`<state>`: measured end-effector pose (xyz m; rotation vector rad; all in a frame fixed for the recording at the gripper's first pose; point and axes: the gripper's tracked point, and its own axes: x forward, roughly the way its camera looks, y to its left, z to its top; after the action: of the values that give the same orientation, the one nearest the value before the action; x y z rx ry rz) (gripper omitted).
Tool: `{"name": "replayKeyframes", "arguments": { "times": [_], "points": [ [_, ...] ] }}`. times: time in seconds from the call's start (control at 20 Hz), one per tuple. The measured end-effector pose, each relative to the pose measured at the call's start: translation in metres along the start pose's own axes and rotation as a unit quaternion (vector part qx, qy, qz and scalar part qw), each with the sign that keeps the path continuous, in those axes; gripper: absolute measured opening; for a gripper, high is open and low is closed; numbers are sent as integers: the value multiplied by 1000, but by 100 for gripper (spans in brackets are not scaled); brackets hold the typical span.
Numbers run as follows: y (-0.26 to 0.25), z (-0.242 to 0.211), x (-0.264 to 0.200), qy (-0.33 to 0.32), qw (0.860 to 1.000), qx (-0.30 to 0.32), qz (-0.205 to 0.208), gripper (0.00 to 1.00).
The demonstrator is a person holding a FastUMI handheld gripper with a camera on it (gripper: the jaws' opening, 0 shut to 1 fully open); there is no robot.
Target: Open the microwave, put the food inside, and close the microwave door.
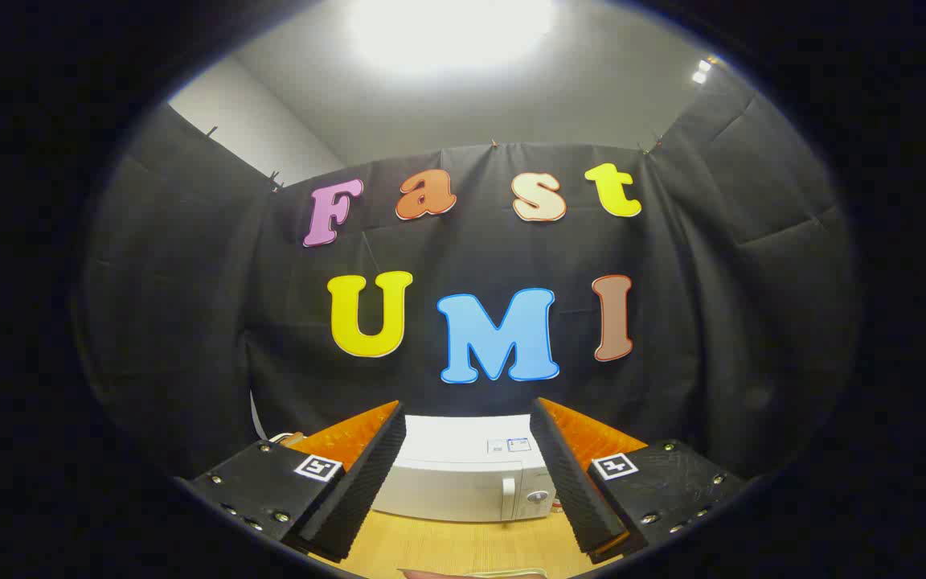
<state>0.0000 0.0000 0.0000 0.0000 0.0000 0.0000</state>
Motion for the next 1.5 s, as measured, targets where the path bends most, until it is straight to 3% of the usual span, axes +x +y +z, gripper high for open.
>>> {"name": "replayKeyframes", "arguments": {
  "times": [1.1,1.5],
  "points": [
    [-6,-23,12,-14,999,-31,0,97],
    [-32,-96,43,-17,999,-35,-7,97]
  ]
}}
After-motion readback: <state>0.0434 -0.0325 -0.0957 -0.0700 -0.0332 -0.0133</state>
